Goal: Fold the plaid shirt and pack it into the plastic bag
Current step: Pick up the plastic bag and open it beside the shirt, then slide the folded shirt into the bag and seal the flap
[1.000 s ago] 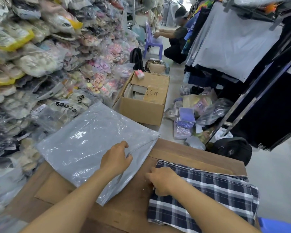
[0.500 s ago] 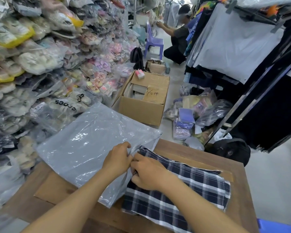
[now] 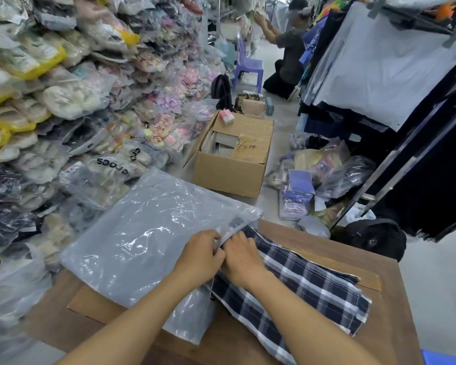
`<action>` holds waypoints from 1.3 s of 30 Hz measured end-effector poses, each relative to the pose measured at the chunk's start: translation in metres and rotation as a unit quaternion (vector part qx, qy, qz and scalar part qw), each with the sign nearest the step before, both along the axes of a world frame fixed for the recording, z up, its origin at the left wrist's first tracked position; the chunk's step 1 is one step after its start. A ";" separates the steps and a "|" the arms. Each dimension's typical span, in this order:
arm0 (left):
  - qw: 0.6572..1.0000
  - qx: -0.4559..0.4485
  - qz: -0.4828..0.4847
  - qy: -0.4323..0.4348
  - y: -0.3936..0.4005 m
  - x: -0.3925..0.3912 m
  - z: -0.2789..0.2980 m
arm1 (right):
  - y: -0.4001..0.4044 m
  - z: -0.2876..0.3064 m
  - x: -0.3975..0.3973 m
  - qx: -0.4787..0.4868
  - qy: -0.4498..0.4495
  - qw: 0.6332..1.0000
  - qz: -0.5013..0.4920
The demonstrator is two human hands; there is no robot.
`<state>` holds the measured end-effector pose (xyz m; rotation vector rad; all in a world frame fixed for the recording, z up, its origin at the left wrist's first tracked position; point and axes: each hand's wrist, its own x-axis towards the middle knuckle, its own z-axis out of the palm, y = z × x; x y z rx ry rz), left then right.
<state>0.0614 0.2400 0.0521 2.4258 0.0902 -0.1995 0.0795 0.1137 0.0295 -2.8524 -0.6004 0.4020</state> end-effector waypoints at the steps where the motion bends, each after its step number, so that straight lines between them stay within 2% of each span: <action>1: 1.000 -0.005 0.009 0.003 -0.001 0.000 -0.001 | 0.003 -0.001 -0.002 -0.003 0.001 1.000 0.016; 3: 0.999 -0.012 0.030 0.008 -0.001 -0.002 -0.002 | 0.006 -0.006 -0.003 0.017 0.010 0.999 0.038; 6: 0.997 -0.037 0.063 0.002 0.001 -0.005 -0.006 | 0.001 -0.013 -0.006 0.114 0.065 0.991 0.036; 9: 1.000 -0.012 0.022 0.017 -0.001 -0.005 -0.011 | -0.016 -0.015 -0.012 0.165 0.092 0.982 0.004; 14: 0.997 0.057 -0.011 0.060 -0.016 -0.010 -0.019 | -0.082 -0.002 -0.020 0.230 0.011 0.953 -0.196; 15: 0.996 0.066 -0.010 0.056 -0.019 -0.011 -0.020 | -0.100 -0.004 -0.022 0.227 -0.005 0.944 -0.239; 17: 0.995 0.091 -0.007 0.047 -0.023 -0.012 -0.020 | -0.138 -0.006 -0.029 0.158 -0.026 0.932 -0.325; 19: 0.992 0.117 -0.017 0.034 -0.029 -0.012 -0.020 | -0.174 -0.010 -0.038 0.073 -0.012 0.908 -0.413; 20: 0.991 0.130 -0.025 0.026 -0.031 -0.011 -0.020 | -0.189 -0.009 -0.042 0.065 0.004 0.893 -0.446; 22: 0.989 0.143 -0.034 0.023 -0.035 -0.009 -0.019 | -0.213 -0.006 -0.046 0.118 0.049 0.868 -0.480; 24: 0.989 0.141 -0.038 0.031 -0.038 -0.007 -0.020 | -0.228 -0.003 -0.048 0.216 0.117 0.835 -0.493; 26: 0.988 0.140 -0.044 0.040 -0.040 -0.007 -0.020 | -0.237 -0.003 -0.047 0.247 0.181 0.815 -0.492; 29: 0.988 0.140 -0.048 0.044 -0.040 -0.007 -0.020 | -0.249 -0.008 -0.047 0.198 0.214 0.838 -0.462; 31: 0.988 0.140 -0.049 0.042 -0.039 -0.008 -0.020 | -0.265 -0.032 -0.044 0.192 0.235 0.848 -0.435; 35: 0.988 0.140 -0.055 0.035 -0.039 -0.011 -0.021 | -0.247 -0.010 -0.052 0.227 0.251 0.856 -0.392; 39: 0.987 0.150 -0.049 0.042 -0.040 -0.014 -0.024 | -0.229 0.000 -0.056 0.290 0.268 0.838 -0.377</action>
